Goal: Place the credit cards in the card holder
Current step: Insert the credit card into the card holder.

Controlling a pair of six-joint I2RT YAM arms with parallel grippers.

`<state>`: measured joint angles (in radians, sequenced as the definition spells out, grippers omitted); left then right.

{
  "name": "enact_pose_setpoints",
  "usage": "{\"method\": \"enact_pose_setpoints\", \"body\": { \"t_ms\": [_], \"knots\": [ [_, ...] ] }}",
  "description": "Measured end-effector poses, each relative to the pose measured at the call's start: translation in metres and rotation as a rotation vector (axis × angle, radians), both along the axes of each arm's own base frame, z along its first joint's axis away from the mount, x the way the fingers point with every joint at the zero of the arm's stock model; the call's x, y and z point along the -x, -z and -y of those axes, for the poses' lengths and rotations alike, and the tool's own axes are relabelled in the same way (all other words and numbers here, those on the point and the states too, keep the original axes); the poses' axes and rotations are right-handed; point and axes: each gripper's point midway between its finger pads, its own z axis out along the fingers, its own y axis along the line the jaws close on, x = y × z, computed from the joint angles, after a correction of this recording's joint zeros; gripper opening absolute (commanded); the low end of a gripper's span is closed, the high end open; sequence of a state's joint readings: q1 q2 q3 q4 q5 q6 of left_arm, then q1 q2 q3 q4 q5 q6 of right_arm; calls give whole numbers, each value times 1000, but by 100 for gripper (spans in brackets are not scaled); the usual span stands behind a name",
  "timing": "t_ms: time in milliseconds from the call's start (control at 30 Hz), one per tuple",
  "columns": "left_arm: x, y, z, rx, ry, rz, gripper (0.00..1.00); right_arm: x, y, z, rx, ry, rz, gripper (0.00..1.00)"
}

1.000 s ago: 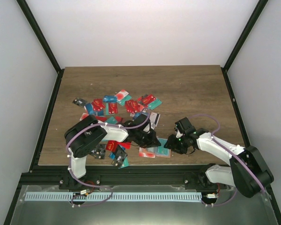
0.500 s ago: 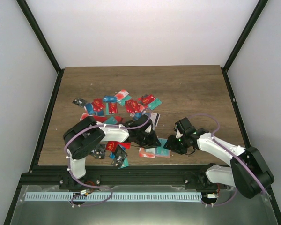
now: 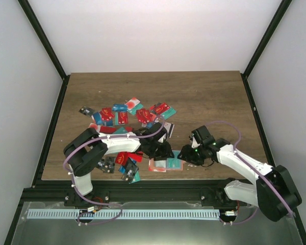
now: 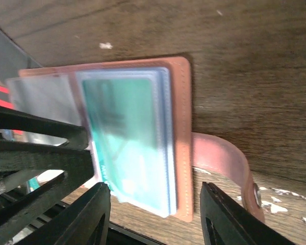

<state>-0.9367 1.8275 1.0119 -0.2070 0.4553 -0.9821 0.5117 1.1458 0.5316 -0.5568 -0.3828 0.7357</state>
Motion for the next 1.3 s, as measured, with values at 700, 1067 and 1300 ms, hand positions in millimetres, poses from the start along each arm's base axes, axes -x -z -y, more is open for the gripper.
{"method": "enact_pose_setpoints", "body": {
  "t_ms": [700, 1067, 1300],
  "knots": [
    [1, 6, -6, -120, 93, 60, 4, -2, -17, -16, -93, -61, 41, 52],
    [0, 17, -7, -152, 106, 63, 4, -1, -12, -17, -86, -83, 27, 52],
    [0, 17, -7, -148, 106, 66, 4, -1, -9, -22, -108, -110, 22, 52]
  ]
}}
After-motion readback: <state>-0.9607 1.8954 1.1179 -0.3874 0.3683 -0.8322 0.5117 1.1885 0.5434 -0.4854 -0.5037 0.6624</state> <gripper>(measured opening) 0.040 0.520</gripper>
